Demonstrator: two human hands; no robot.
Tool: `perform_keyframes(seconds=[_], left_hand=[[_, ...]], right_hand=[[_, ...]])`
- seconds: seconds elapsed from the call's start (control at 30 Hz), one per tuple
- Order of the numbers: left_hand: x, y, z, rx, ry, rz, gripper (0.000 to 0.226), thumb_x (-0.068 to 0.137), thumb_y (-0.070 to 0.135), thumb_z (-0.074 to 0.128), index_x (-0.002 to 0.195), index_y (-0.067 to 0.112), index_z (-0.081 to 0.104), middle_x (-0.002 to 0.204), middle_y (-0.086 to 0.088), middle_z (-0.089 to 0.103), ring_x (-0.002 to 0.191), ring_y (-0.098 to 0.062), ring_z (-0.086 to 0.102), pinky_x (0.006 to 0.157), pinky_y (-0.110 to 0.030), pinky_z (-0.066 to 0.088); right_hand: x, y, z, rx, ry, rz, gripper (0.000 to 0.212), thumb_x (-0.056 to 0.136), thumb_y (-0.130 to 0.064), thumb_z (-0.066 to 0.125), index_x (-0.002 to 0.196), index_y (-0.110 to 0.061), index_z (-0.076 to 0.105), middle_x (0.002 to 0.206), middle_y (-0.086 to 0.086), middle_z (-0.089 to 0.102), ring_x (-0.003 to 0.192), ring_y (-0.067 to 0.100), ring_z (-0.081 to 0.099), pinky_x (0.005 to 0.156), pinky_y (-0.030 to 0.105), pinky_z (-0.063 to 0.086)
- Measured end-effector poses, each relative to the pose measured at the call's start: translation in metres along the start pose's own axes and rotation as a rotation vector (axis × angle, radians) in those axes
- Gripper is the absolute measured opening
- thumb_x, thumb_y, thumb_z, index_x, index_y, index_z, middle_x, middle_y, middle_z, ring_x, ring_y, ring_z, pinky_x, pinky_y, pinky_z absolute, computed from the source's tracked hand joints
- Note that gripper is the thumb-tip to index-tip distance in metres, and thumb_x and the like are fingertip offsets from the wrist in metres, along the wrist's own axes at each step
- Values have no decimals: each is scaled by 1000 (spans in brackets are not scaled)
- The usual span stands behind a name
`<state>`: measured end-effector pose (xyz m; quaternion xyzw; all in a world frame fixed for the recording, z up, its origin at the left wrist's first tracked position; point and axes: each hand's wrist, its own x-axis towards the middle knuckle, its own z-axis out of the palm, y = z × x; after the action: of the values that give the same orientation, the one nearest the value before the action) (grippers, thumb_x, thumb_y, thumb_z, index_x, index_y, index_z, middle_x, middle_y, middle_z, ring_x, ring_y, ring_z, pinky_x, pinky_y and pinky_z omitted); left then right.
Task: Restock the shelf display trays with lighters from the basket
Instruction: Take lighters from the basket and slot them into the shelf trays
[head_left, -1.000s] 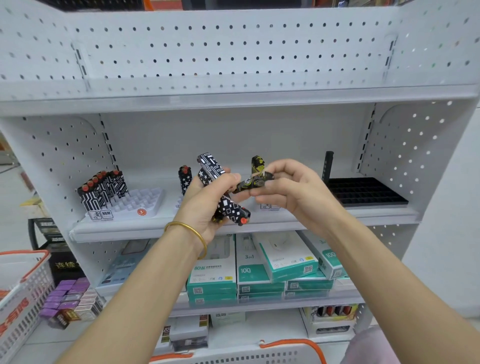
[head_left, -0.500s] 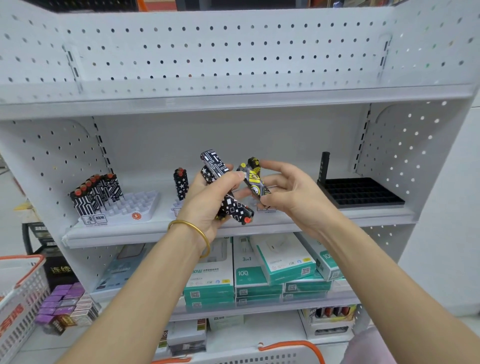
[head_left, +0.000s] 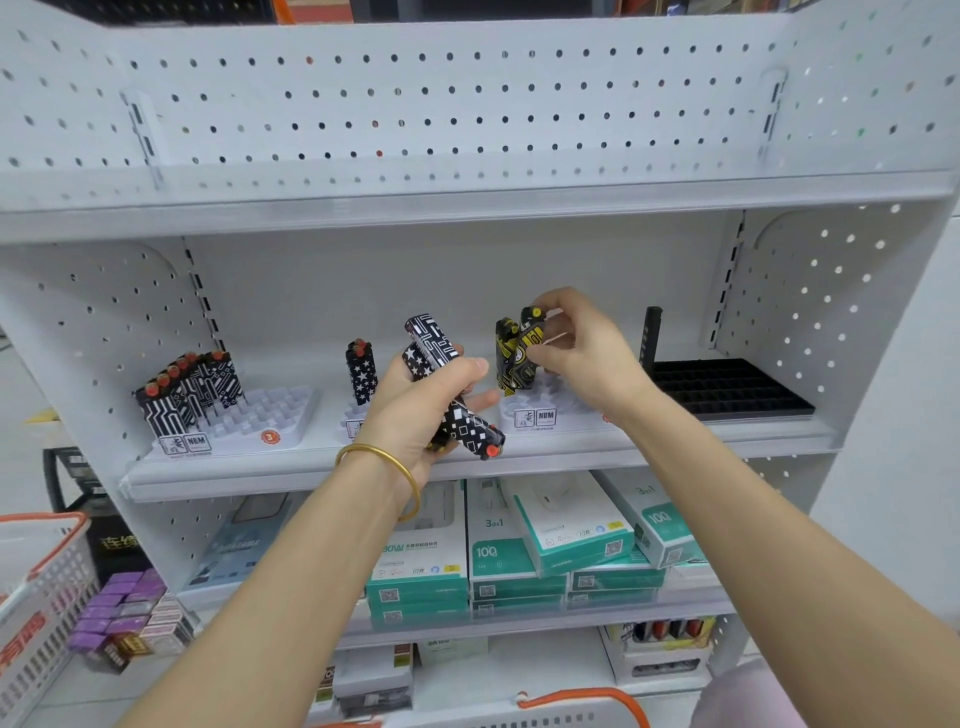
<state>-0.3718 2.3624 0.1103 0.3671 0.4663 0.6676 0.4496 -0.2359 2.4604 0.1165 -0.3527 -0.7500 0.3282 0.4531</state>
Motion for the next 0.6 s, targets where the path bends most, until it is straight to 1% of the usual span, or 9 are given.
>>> perform_keyframes(seconds=[0.1, 0.17, 0.23, 0.3, 0.37, 0.47, 0.53, 0.6], left_hand=[[1, -1, -1, 13, -1, -4, 31, 81, 13, 69, 107, 19, 54, 74, 4, 63, 87, -21, 71, 89, -39, 48], [2, -2, 0, 31, -2, -11, 31, 80, 13, 70, 106, 19, 55, 74, 4, 64, 88, -21, 71, 86, -38, 48], [3, -4, 1, 52, -1, -20, 31, 80, 15, 70, 106, 19, 55, 76, 3, 64, 87, -20, 71, 81, -36, 47], [5, -5, 3, 69, -4, -35, 32, 79, 16, 71, 107, 19, 55, 77, 2, 63, 86, -20, 71, 80, -36, 48], [5, -5, 5, 76, -6, -48, 33, 79, 15, 71, 106, 18, 54, 78, 0, 63, 87, -21, 71, 82, -39, 49], [7, -6, 5, 90, -13, -55, 31, 79, 15, 71, 104, 19, 54, 80, -1, 64, 88, -22, 71, 84, -41, 49], [7, -7, 4, 98, -15, -56, 30, 78, 15, 72, 102, 19, 55, 80, -1, 64, 89, -23, 71, 86, -42, 50], [7, -7, 4, 110, -17, -56, 28, 78, 16, 72, 100, 20, 56, 81, -2, 65, 88, -22, 71, 91, -46, 49]], right_hand=[[-1, 4, 3, -95, 4, -72, 40, 82, 3, 59, 116, -16, 50, 83, 0, 48, 70, 17, 51, 65, 25, 47], [-2, 5, 5, -151, 11, -125, 42, 82, 4, 58, 118, -15, 48, 83, -2, 46, 69, 16, 51, 63, 19, 44], [-2, 6, 7, -195, 17, -172, 42, 81, 6, 57, 119, -12, 49, 84, -5, 47, 69, 16, 52, 64, 17, 43], [-1, 8, 9, -246, 18, -218, 41, 81, 8, 56, 118, -10, 50, 92, -1, 49, 72, 18, 53, 69, 23, 44], [0, 8, 9, -297, 11, -250, 40, 81, 8, 56, 116, -10, 52, 100, 4, 47, 74, 20, 53, 75, 30, 46], [1, 5, 8, -360, 1, -282, 39, 81, 9, 54, 116, -9, 54, 99, 4, 44, 77, 19, 52, 79, 34, 48], [3, 3, 7, -401, 0, -309, 40, 80, 10, 52, 115, -10, 56, 97, 4, 42, 79, 23, 54, 80, 40, 50], [5, 1, 6, -429, -2, -319, 40, 81, 9, 51, 114, -12, 58, 97, 4, 42, 79, 29, 57, 79, 44, 51]])
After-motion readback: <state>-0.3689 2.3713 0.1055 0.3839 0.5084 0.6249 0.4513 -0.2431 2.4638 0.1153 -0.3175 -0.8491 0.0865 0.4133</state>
